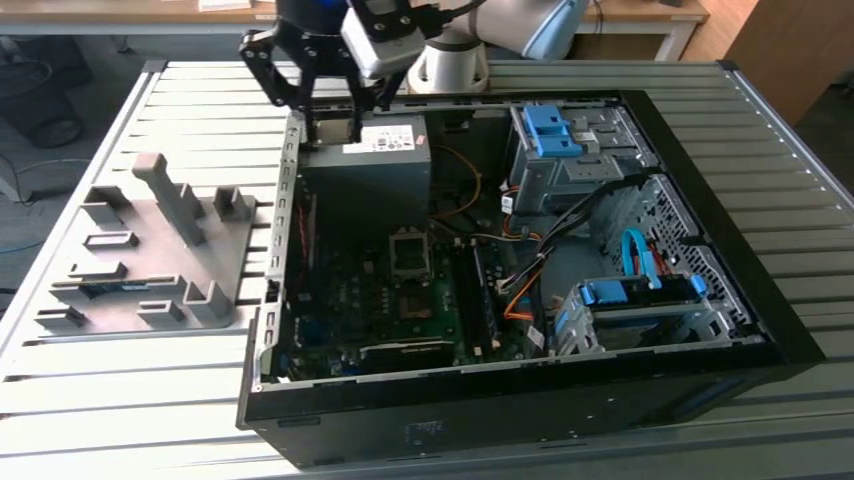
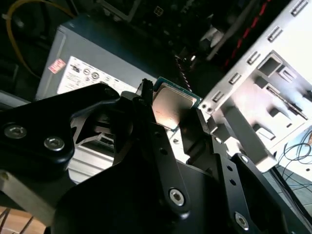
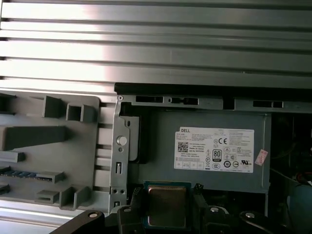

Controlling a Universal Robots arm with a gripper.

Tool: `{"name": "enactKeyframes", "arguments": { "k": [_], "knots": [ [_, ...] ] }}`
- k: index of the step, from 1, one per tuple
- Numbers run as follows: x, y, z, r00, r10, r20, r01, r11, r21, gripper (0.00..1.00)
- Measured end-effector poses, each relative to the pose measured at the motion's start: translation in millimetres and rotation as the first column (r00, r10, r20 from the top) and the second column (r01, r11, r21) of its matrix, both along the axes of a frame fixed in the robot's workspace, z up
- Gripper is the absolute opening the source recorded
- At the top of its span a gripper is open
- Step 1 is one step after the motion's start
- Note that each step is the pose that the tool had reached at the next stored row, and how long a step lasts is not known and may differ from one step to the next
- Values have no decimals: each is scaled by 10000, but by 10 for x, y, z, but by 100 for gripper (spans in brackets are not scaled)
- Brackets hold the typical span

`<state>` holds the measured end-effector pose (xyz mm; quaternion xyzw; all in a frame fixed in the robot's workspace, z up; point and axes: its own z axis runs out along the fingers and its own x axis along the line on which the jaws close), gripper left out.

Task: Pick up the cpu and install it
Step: 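Pick up the cpu and move it towards the insertion slot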

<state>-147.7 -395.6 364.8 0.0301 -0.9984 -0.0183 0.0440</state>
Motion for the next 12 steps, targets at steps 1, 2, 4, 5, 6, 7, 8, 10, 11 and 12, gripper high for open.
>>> {"name": "enactKeyframes", "arguments": {
  "k": [1, 2, 4, 5, 6, 7, 8, 10, 11, 12],
  "knots": [
    [41, 0, -1, 10000, 0, -2, 0, 10000, 0, 47],
    [78, 0, -2, 10000, 1, -4, -1, 10000, 1, 47],
    [153, 0, -3, 10000, 0, -10, 0, 10000, 1, 47],
    [192, 0, -3, 10000, 0, -12, 0, 10000, 1, 47],
    [232, 0, -4, 10000, 1, -15, -1, 10000, 1, 47],
    [272, 0, -4, 10000, 0, -19, 0, 10000, 1, 47],
    [314, 0, -5, 10000, -1, -21, 1, 10000, 1, 47],
    [393, 0, -6, 10000, 2, -28, -2, 10000, 0, 47],
    [428, 0, -7, 10000, 0, -30, 0, 10000, 1, 47],
    [459, 0, -7, 10000, 0, -31, 0, 10000, 1, 47]
  ]
}}
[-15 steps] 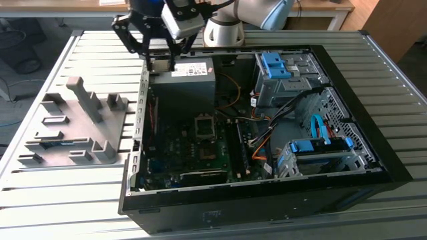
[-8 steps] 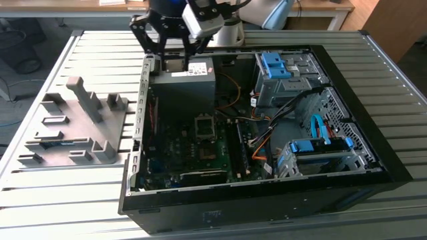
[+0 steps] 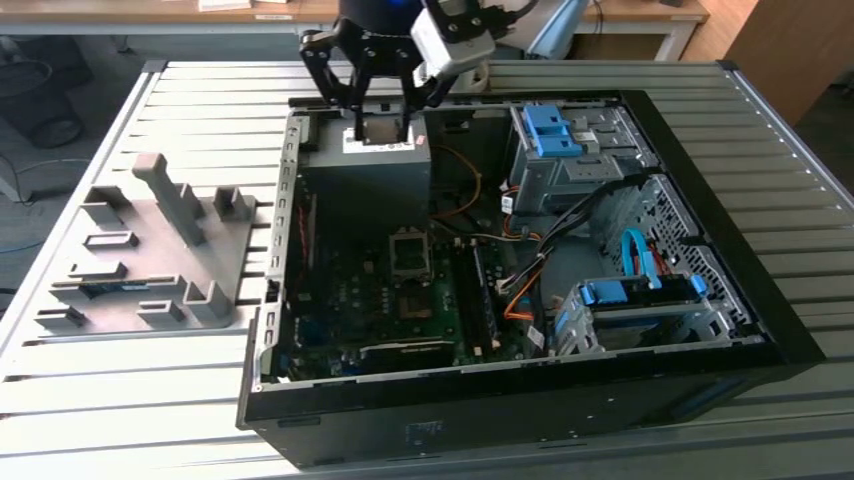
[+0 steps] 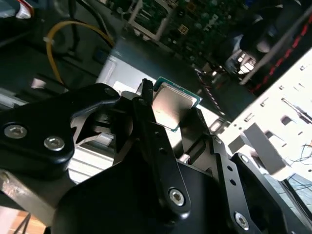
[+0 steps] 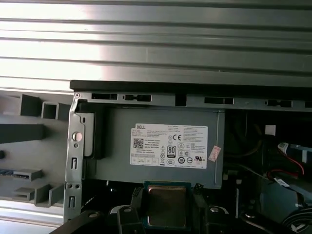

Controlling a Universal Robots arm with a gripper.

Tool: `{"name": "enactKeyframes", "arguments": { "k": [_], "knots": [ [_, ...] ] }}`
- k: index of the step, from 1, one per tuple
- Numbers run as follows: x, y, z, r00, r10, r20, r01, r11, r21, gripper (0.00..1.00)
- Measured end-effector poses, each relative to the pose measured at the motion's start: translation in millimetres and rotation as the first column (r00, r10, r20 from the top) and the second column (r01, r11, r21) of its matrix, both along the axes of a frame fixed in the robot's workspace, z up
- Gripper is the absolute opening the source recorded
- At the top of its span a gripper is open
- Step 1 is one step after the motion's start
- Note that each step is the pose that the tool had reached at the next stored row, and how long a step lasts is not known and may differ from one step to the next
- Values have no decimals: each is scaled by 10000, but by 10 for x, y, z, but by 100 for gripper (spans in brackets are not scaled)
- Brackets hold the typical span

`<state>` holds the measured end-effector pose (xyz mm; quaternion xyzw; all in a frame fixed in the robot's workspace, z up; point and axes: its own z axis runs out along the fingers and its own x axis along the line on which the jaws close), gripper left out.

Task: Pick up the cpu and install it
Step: 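Pick up the cpu and move it towards the insertion slot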

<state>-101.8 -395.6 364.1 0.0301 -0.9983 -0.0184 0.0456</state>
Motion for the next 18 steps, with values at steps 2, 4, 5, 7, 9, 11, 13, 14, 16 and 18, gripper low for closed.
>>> {"name": "enactKeyframes", "arguments": {
  "k": [2, 4, 5, 7, 9, 11, 13, 14, 16, 18],
  "knots": [
    [40, 0, 0, 10000, 1, -2, -1, 10000, -2, 47],
    [41, 0, -1, 10000, 1, -1, -1, 10000, 0, 47],
    [41, 0, -1, 10000, 1, -1, -1, 10000, 1, 47],
    [41, 0, -1, 10000, 0, -1, 0, 10000, 1, 47],
    [42, -16, -2, 10000, 2, -2, -2, 10000, -1, 47],
    [41, -63, -9, 10000, 1, -1, -1, 10000, 0, 47],
    [42, -119, -23, 10000, 0, -2, 0, 10000, -1, 47],
    [43, -149, -34, 10000, 0, -2, 0, 10000, -1, 47],
    [53, -202, -69, 10000, 1, -4, 0, 10000, 0, 47],
    [74, -239, -107, 10000, 0, -3, 0, 10000, 2, 47]
  ]
}}
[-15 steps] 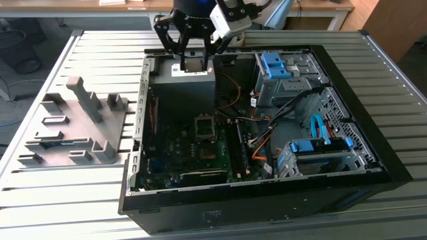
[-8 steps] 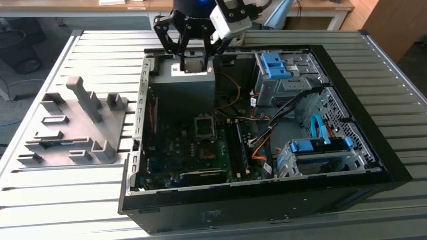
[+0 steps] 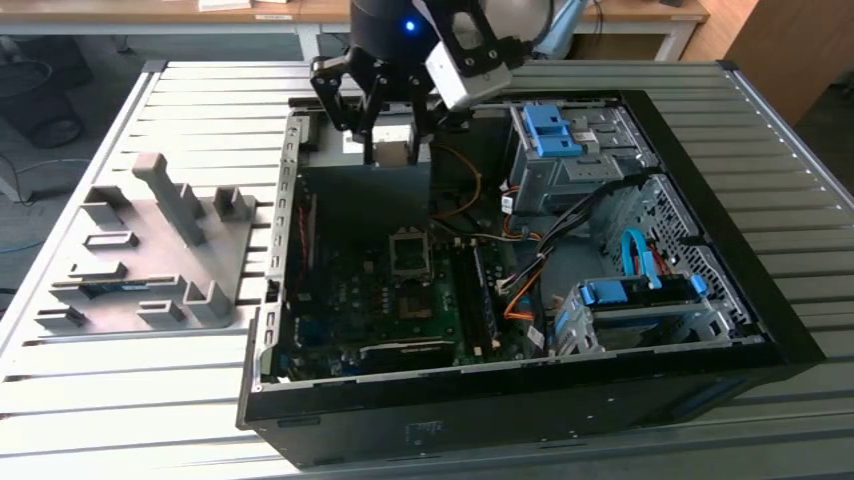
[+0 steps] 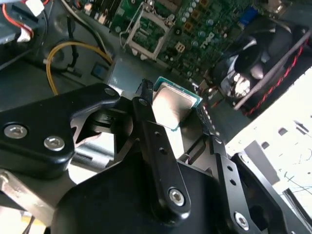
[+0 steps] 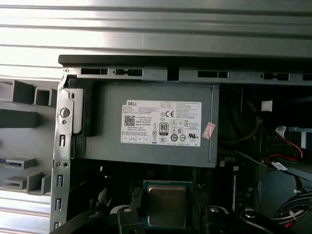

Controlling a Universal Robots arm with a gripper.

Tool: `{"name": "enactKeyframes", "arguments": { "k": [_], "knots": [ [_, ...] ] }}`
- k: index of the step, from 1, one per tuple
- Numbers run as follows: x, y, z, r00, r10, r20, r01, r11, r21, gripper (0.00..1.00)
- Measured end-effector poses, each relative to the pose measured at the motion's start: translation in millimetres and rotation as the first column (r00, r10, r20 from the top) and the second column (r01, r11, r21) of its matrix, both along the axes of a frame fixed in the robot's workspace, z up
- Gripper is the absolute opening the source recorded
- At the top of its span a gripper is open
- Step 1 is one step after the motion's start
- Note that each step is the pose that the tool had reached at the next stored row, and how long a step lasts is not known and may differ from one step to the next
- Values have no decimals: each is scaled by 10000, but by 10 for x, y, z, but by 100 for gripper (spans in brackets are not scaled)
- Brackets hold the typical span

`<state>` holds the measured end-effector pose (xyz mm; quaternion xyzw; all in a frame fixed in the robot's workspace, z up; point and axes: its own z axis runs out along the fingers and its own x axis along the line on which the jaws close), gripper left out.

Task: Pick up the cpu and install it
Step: 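Pick up the cpu and move it towards the insertion slot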

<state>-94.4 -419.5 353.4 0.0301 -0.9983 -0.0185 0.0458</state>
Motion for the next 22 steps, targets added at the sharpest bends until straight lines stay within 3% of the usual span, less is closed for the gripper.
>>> {"name": "enactKeyframes", "arguments": {
  "k": [9, 18, 22],
  "knots": [
    [76, -126, -163, 10000, 0, -1, 0, 10000, -1, 47],
    [112, -223, -306, 10000, 0, -1, 0, 10000, -1, 47],
    [111, -242, -380, 10000, -2, -1, 2, 10000, -2, 47]
  ]
}}
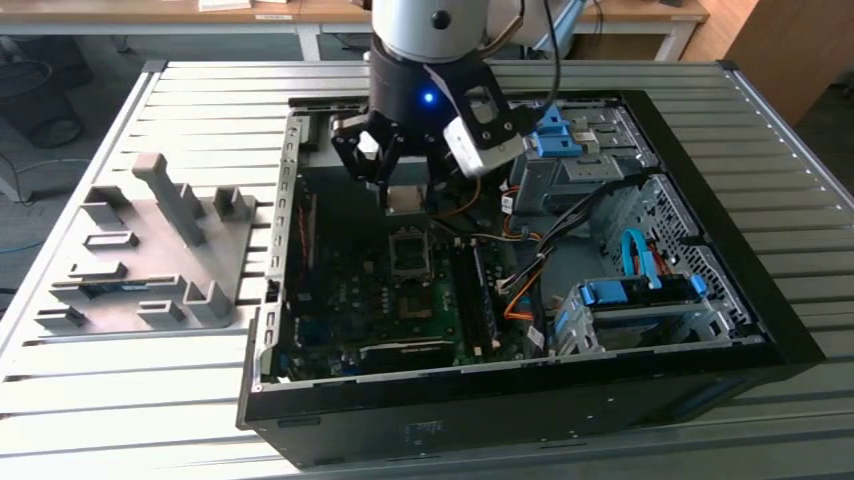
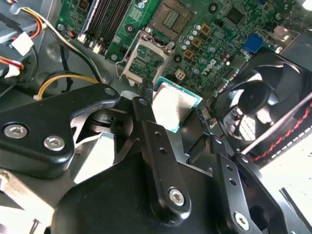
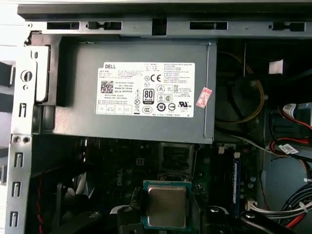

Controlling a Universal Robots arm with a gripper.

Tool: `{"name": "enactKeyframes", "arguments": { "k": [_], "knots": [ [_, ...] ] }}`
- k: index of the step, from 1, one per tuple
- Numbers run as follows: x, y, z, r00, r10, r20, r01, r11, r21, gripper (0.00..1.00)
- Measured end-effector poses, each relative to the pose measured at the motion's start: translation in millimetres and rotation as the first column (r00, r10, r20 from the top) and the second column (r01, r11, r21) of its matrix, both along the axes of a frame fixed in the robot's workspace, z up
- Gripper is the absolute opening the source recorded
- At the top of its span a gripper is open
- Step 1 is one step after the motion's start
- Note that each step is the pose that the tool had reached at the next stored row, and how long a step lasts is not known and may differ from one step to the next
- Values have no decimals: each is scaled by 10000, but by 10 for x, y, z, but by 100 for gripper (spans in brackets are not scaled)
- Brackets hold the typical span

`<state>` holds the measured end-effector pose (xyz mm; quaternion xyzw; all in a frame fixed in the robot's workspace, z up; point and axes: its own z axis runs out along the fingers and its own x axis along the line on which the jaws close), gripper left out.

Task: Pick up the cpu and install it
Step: 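Pick up the cpu and move it towards the insertion slot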

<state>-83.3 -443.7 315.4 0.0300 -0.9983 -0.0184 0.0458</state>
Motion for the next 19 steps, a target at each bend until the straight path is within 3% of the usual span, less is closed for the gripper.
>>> {"name": "enactKeyframes", "arguments": {
  "k": [19],
  "knots": [
    [1, -5, -272, 10000, 2, -1, -2, 10000, -1, 47]
  ]
}}
